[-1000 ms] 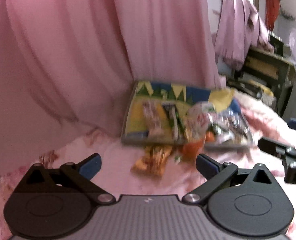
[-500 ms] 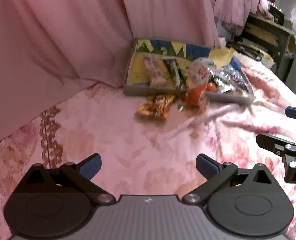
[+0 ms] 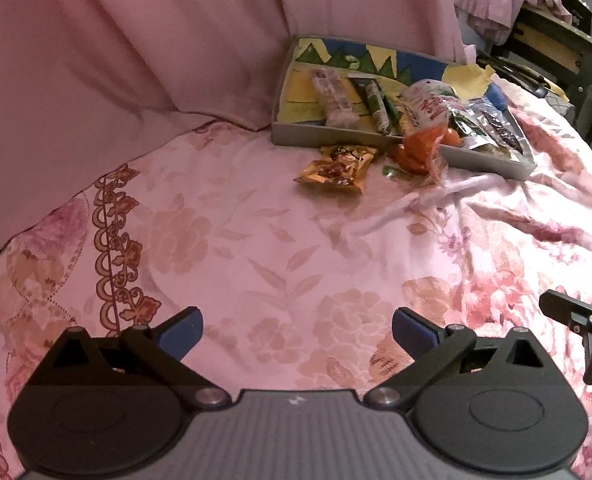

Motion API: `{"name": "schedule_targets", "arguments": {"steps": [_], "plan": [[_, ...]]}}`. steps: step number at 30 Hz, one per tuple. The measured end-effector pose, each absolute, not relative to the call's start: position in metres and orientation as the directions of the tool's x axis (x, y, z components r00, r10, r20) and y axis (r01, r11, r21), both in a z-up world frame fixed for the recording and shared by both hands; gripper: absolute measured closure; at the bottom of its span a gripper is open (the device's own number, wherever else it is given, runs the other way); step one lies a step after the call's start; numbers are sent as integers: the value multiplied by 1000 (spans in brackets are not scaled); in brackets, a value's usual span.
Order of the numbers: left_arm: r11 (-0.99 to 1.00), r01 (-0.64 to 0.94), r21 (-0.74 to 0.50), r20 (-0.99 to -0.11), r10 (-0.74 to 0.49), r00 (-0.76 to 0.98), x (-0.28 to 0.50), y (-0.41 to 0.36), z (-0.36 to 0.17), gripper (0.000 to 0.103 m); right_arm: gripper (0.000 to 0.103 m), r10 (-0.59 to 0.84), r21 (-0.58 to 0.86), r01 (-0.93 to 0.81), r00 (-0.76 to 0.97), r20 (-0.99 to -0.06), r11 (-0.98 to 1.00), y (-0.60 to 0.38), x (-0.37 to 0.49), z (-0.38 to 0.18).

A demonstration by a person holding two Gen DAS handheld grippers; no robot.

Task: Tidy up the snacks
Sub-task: 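Withdraw both tools from the tray toward the two remaining snack bags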

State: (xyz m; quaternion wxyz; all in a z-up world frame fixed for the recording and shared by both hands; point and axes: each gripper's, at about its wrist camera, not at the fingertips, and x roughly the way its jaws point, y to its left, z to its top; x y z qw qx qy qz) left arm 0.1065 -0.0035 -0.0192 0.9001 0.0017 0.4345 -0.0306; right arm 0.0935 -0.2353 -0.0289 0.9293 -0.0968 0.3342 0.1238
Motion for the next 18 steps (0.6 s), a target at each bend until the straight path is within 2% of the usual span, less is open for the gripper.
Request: {"name": "schedule_targets", "arguments": {"steps": [18], "plan": [[999, 28, -37, -797, -47, 602, 123, 1, -34, 0, 1, 155, -79, -270, 743, -651, 960, -236, 108, -38]]}}
